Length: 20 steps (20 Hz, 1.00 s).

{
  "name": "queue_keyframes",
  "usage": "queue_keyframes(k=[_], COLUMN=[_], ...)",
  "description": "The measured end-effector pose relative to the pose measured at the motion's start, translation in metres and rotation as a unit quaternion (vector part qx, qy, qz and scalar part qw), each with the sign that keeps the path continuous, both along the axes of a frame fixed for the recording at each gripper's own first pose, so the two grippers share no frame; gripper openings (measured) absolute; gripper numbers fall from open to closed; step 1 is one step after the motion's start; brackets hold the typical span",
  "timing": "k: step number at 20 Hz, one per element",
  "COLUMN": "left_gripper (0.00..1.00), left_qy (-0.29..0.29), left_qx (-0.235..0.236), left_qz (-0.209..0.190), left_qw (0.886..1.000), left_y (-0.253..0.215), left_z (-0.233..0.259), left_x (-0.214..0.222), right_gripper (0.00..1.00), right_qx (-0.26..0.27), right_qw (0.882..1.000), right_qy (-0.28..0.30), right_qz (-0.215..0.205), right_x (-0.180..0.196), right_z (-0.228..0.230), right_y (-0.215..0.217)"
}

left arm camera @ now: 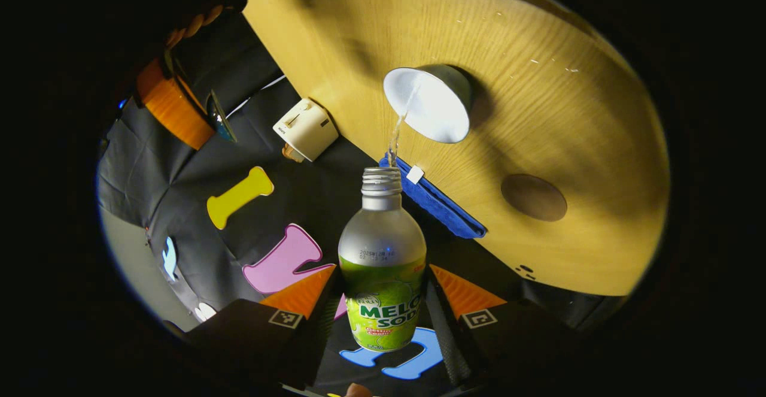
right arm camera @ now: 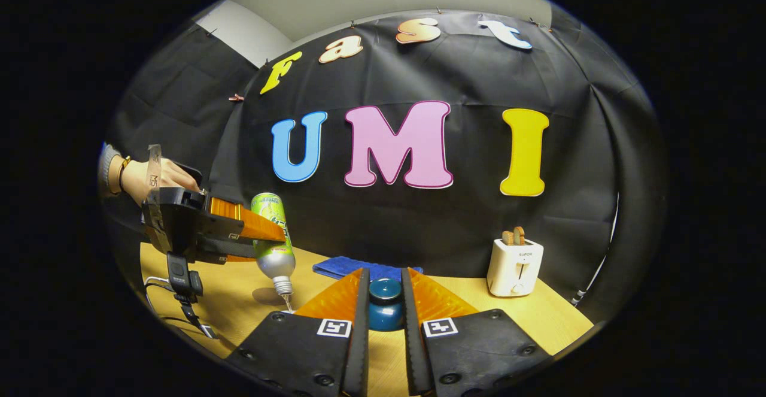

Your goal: Open the teacup lid with one hand, grasp the water bottle and pour water into the teacup with the other hand; after pouring, place the water bottle on the coaster and then close the teacup lid.

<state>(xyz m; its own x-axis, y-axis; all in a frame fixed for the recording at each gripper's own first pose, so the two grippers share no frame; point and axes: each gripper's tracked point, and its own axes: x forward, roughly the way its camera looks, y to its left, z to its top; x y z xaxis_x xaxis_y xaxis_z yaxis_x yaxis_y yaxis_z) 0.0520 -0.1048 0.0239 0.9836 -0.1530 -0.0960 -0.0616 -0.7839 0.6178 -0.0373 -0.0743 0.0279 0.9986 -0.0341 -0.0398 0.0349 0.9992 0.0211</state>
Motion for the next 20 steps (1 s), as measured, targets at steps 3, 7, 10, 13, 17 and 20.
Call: queue_keyframes(k=[3, 7, 10, 13, 17, 20], left_gripper=[0.81, 0.81, 0.81, 0.81, 0.80, 0.80], left_qy=[0.008, 0.013, 0.017, 0.039, 0.069, 0.101], left_qx=[0.014, 0.012, -0.006, -0.084, -0.314, -0.524], left_qz=[-0.001, -0.010, -0.013, -0.010, -0.021, -0.021], left_qw=[1.000, 1.000, 1.000, 0.996, 0.947, 0.845], left_y=[-0.003, -0.010, -0.011, -0.004, -0.007, -0.015], left_z=[-0.005, -0.009, -0.012, -0.021, -0.027, -0.035], left_x=[0.000, 0.001, 0.001, -0.002, -0.005, -0.008], right_gripper=[0.24, 0.29, 0.29, 0.29, 0.29, 0.29], right_qx=[0.001, 0.001, 0.001, 0.003, 0.004, 0.004], right_qw=[1.000, 1.000, 1.000, 1.000, 1.000, 1.000], right_qy=[-0.001, -0.003, -0.005, -0.003, -0.004, -0.008], right_qz=[0.001, -0.001, -0.001, -0.002, -0.004, -0.008], right_x=[0.000, -0.002, -0.002, -0.002, -0.002, -0.003], right_z=[0.000, 0.003, 0.003, 0.003, 0.003, 0.006], right_y=[0.000, -0.002, -0.003, -0.004, -0.005, -0.008])
